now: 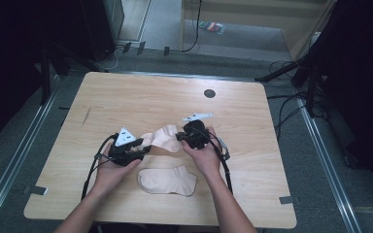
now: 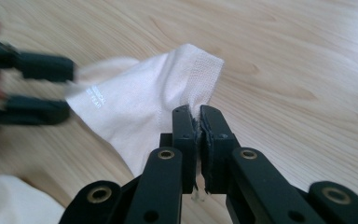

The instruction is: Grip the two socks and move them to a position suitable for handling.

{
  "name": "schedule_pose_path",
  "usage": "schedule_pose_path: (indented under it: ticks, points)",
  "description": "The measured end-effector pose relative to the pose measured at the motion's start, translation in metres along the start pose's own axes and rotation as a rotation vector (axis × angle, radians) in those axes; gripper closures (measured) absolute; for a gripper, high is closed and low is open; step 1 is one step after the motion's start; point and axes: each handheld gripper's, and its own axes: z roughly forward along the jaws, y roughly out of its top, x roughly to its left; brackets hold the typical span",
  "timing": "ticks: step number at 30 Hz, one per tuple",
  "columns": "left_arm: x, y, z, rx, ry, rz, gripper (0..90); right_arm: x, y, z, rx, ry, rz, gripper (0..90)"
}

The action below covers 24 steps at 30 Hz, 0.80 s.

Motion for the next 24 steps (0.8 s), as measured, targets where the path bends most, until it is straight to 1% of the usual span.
schedule_pose_path:
  ticks: [1,2,3,4,5,6,7,8,9,10,11,13,15,16,17,18,19,20,21,22,23,24]
  points:
    - [0.004,0.001,-0.003,-0.018,-0.002,-0.023,50.0,-0.003,-0.001,0.001,0.005,-0.012,-0.009,84.9]
    - [0.009,0.002,-0.005,-0.037,-0.006,-0.056,48.8,-0.006,-0.003,0.001,0.008,-0.022,-0.013,81.4]
    - [0.014,0.003,-0.006,-0.052,-0.008,-0.094,48.5,-0.009,-0.004,0.001,0.009,-0.032,-0.011,75.1]
    - [0.02,0.003,-0.007,-0.064,0.0,-0.131,48.4,-0.011,-0.005,0.001,0.007,-0.049,-0.008,68.4]
    - [0.025,0.003,-0.006,-0.062,0.015,-0.161,48.5,-0.013,-0.006,0.0,0.001,-0.067,-0.005,64.7]
    - [0.03,0.003,-0.005,-0.045,0.041,-0.176,48.5,-0.015,-0.008,-0.002,-0.013,-0.084,0.003,61.7]
    - [0.033,0.003,-0.002,-0.03,0.065,-0.193,48.8,-0.018,-0.01,-0.004,-0.03,-0.09,0.015,60.0]
    - [0.036,0.002,0.001,-0.017,0.065,-0.206,49.2,-0.02,-0.011,-0.007,-0.052,-0.093,0.04,59.8]
    - [0.038,0.001,0.004,-0.004,0.053,-0.215,49.3,-0.025,-0.016,-0.012,-0.083,-0.097,0.079,60.1]
    - [0.038,0.001,0.007,0.007,0.058,-0.216,49.3,-0.025,-0.016,-0.012,-0.083,-0.097,0.079,60.1]
    - [0.038,0.0,0.009,0.01,0.07,-0.214,50.4,-0.028,-0.019,-0.013,-0.09,-0.091,0.104,60.2]
    - [0.038,-0.001,0.014,0.018,0.082,-0.232,52.7,-0.031,-0.024,-0.011,-0.076,-0.092,0.132,60.2]
    - [0.038,-0.002,0.018,0.026,0.081,-0.254,54.3,-0.031,-0.029,-0.005,-0.054,-0.099,0.13,60.1]
    - [0.038,-0.002,0.021,0.03,0.074,-0.259,54.7,-0.03,-0.03,-0.002,-0.047,-0.095,0.124,60.0]
    - [0.037,-0.002,0.024,0.047,0.072,-0.256,55.1,-0.029,-0.031,0.002,-0.042,-0.084,0.117,59.6]
    - [0.036,-0.001,0.026,0.062,0.071,-0.242,55.8,-0.027,-0.032,0.005,-0.038,-0.079,0.109,59.3]
    - [0.032,0.001,0.028,0.069,0.085,-0.211,58.6,-0.021,-0.032,0.01,-0.032,-0.093,0.081,59.4]
    - [0.032,0.001,0.028,0.069,0.085,-0.211,61.4,-0.021,-0.032,0.01,-0.032,-0.093,0.081,59.4]
    - [0.031,0.002,0.029,0.076,0.087,-0.19,65.4,-0.019,-0.032,0.015,-0.026,-0.103,0.065,62.1]
    - [0.029,0.003,0.03,0.08,0.093,-0.174,65.4,-0.019,-0.032,0.015,-0.026,-0.103,0.065,62.1]
    - [0.026,0.003,0.031,0.092,0.131,-0.153,75.6,-0.017,-0.033,0.018,-0.013,-0.126,0.058,68.7]
    - [0.026,0.003,0.031,0.092,0.131,-0.153,81.3,-0.017,-0.033,0.018,-0.013,-0.126,0.058,68.7]
